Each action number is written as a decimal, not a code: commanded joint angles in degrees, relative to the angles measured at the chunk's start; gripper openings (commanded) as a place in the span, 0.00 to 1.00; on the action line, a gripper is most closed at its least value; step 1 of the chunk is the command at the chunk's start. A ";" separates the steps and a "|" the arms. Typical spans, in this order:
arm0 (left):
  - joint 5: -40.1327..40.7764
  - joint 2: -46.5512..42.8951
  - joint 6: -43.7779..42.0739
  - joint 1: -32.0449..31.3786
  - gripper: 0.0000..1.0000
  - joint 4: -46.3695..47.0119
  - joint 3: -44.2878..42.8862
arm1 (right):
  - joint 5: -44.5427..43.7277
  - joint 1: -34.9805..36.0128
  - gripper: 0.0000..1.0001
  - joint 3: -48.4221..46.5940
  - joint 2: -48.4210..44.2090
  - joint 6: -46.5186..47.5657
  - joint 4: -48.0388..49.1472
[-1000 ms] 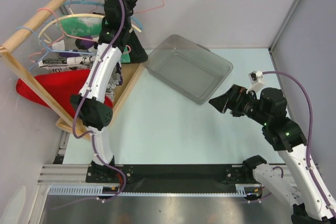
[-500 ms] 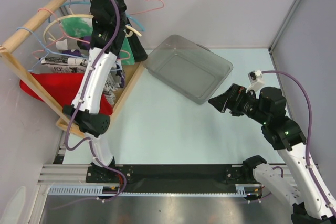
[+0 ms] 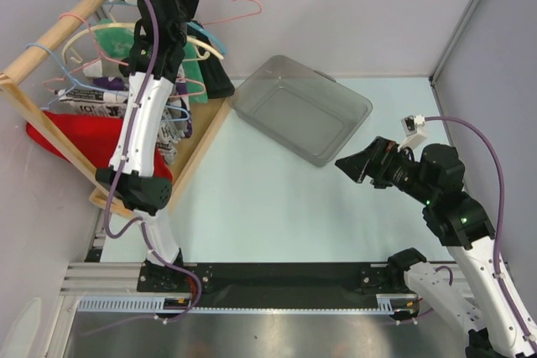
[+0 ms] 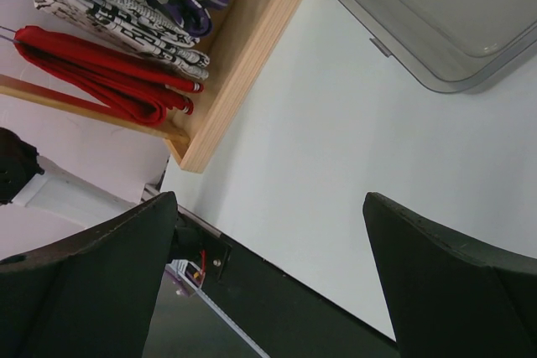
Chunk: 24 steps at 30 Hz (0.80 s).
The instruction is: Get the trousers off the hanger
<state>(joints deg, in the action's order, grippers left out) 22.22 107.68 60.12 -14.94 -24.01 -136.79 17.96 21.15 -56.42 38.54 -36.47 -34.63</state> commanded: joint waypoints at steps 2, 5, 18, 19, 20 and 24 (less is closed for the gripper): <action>-4.90 4.12 10.10 1.84 0.63 -2.45 -4.36 | 0.94 0.21 1.00 -1.94 -0.49 -0.18 1.06; -4.99 5.43 12.39 2.28 0.66 -2.27 -4.62 | 0.77 0.12 1.00 -1.76 -0.31 -0.27 1.06; -2.10 11.67 13.01 1.76 0.65 6.33 -5.07 | 1.56 0.30 1.00 -0.27 1.53 -1.24 4.13; -2.00 12.03 12.40 1.67 0.64 7.56 -4.89 | 1.47 0.21 1.00 -0.27 1.62 -1.06 4.13; -1.92 12.46 12.22 1.67 0.64 9.23 -4.98 | 1.47 0.30 1.00 -0.27 1.80 -1.06 4.13; -1.21 13.96 9.86 1.32 0.57 15.82 -4.63 | 1.38 0.21 1.00 -0.35 2.06 -0.89 4.13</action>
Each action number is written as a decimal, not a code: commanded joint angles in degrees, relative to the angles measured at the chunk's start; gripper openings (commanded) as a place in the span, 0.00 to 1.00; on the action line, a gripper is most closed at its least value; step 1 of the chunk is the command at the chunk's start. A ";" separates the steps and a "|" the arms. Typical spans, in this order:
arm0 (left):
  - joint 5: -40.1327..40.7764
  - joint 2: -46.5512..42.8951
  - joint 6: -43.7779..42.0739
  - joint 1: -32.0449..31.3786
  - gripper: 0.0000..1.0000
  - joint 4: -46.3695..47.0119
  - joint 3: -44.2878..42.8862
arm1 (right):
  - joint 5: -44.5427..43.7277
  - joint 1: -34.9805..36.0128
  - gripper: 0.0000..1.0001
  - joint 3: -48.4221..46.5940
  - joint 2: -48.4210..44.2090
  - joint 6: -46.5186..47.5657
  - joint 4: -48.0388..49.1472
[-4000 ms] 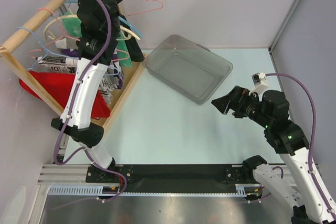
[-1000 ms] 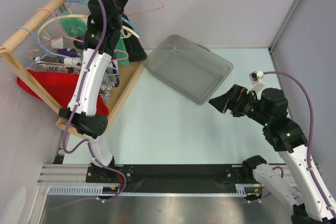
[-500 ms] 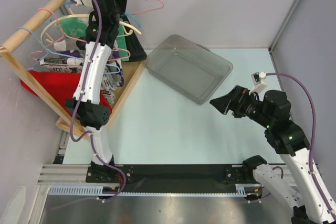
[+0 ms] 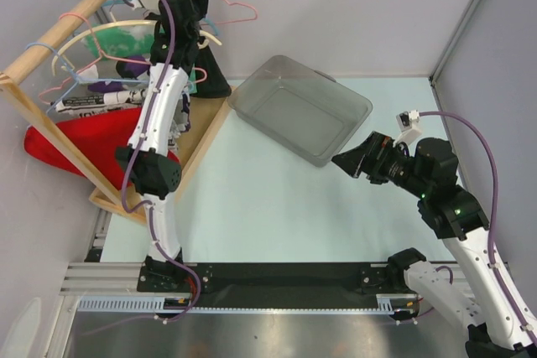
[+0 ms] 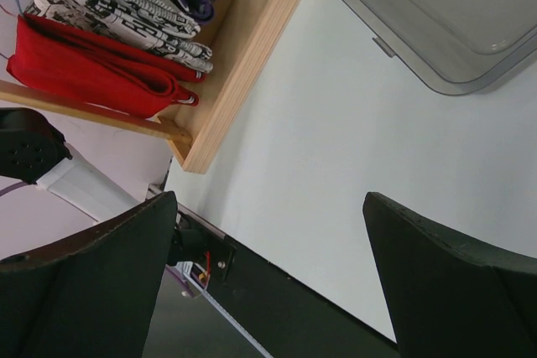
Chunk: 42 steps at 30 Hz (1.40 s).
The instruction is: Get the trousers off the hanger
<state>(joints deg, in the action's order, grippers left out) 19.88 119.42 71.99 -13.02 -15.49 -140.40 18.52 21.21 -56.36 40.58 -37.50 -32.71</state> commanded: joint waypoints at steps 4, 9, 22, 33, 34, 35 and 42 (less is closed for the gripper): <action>1.13 2.75 -4.04 -0.70 0.41 14.60 0.56 | 0.81 0.23 1.00 -0.42 0.20 0.14 2.04; 0.07 2.49 -6.77 -0.61 0.24 20.23 1.44 | 0.99 0.23 1.00 -0.59 0.29 0.05 2.56; 0.77 -1.90 -20.47 -2.27 0.00 26.73 0.92 | 1.52 0.41 1.00 -1.30 0.29 -0.30 2.47; 0.34 -9.63 -28.66 -5.70 0.00 26.65 5.29 | 1.25 0.85 1.00 -2.44 0.47 0.32 2.21; 0.07 -10.51 -28.57 -6.05 0.00 26.30 6.18 | 1.25 0.76 1.00 -2.53 0.47 0.40 2.12; -0.28 -12.09 -28.13 -6.40 0.00 26.21 7.76 | 1.34 0.85 1.00 -2.70 0.55 0.58 2.04; -4.85 -17.88 -23.39 -7.81 0.00 24.89 14.17 | 0.81 1.02 1.00 -3.58 -0.23 0.76 1.51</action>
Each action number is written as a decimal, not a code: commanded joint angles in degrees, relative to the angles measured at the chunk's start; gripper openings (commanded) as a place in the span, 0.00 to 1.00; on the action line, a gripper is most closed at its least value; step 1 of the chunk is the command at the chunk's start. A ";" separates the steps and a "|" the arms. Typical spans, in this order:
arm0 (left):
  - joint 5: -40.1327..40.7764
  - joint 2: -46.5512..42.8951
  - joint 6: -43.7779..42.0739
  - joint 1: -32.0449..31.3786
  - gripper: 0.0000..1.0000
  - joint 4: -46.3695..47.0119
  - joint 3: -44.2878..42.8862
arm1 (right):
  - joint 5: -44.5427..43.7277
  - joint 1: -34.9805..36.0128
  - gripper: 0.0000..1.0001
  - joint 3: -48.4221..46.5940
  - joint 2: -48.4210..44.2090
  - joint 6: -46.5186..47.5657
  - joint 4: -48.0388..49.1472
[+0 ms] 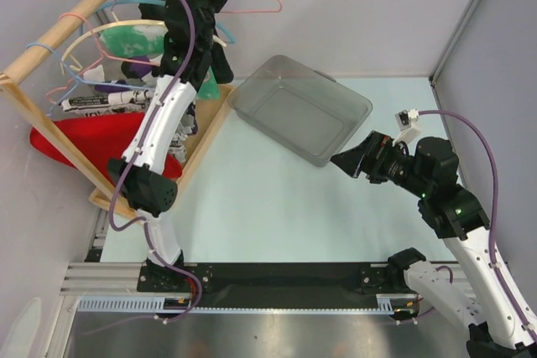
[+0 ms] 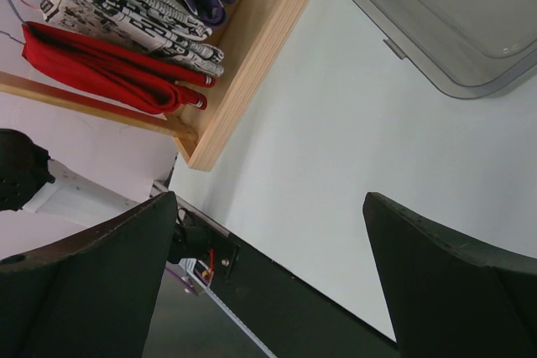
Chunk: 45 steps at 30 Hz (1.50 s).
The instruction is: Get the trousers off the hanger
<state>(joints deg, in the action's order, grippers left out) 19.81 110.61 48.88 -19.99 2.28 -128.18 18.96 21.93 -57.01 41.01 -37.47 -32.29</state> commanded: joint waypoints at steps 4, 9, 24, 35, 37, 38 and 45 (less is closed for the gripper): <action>-8.37 -12.78 2.18 -1.98 0.00 7.65 6.79 | 0.64 0.39 1.00 -3.45 -0.15 2.40 0.30; -14.00 -17.88 5.26 -3.92 0.00 8.70 15.14 | 0.46 0.65 1.00 -4.95 0.99 4.60 -1.71; -32.54 -34.48 3.50 -10.77 0.00 11.95 35.62 | -8.42 3.90 1.00 -13.82 7.76 12.16 -11.22; -42.83 -46.09 3.76 -15.78 0.00 13.89 48.98 | 2.30 4.78 1.00 -28.15 16.90 5.14 -8.24; -45.81 -47.58 4.38 -16.31 0.00 13.97 50.21 | 5.11 4.87 1.00 -28.68 18.13 3.29 -4.55; -46.79 -48.02 4.64 -16.48 0.00 13.98 50.39 | 6.08 5.05 1.00 -29.38 19.27 1.11 -2.01; -57.07 -51.10 2.28 -17.80 0.00 15.29 51.89 | 4.25 7.42 0.93 -30.00 23.49 -14.01 10.22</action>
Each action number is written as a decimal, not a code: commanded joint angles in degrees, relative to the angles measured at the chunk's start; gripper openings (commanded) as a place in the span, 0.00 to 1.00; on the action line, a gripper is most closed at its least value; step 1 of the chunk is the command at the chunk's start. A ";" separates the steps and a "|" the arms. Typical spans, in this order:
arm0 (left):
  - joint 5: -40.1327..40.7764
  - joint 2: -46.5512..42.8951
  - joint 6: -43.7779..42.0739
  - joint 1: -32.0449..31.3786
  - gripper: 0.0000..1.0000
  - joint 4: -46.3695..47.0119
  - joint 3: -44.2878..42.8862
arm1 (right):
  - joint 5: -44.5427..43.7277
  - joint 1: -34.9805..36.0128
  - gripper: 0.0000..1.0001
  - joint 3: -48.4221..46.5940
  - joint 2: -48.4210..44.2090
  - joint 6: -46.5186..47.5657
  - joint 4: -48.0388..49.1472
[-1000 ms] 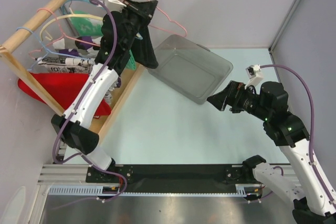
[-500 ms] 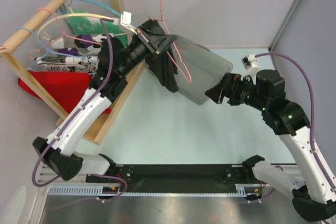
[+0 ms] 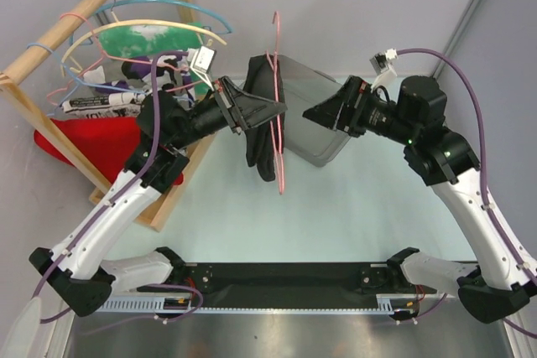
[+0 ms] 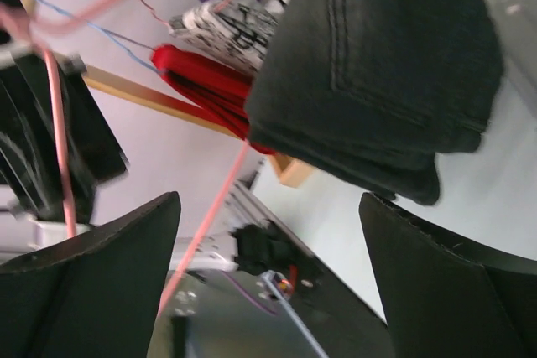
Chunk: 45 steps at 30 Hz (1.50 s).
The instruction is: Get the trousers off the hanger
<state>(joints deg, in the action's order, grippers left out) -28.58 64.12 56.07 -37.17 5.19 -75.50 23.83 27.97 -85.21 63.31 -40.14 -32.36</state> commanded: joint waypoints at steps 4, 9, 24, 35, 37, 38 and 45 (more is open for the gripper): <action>-13.60 -6.46 -6.50 -0.71 0.00 12.56 1.32 | -8.70 5.07 0.87 -1.63 2.08 -17.59 14.69; -17.90 -9.62 -8.52 -0.71 0.00 12.47 3.43 | -12.23 6.92 0.85 0.13 2.78 -25.66 20.13; -23.19 -13.58 -11.95 -1.94 0.00 13.18 6.33 | -21.54 20.19 0.59 2.33 7.09 -36.76 28.84; -15.38 -14.37 -16.26 -1.94 0.20 3.97 8.53 | -30.51 24.15 0.00 9.09 3.40 -44.14 33.59; -14.05 -14.28 -16.26 -1.94 0.47 2.99 8.62 | -30.69 24.15 0.00 9.62 3.14 -44.41 33.77; -13.53 -14.37 -16.09 -1.94 0.54 3.16 8.62 | -30.78 24.15 0.00 9.62 3.22 -44.41 33.68; -13.08 -12.27 -16.26 -1.94 0.74 2.46 7.04 | -30.95 23.89 0.00 11.12 2.52 -45.38 35.70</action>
<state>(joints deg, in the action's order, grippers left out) -42.59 51.03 41.36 -38.87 3.84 -64.66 -5.15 51.70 -73.12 67.22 -85.67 -2.02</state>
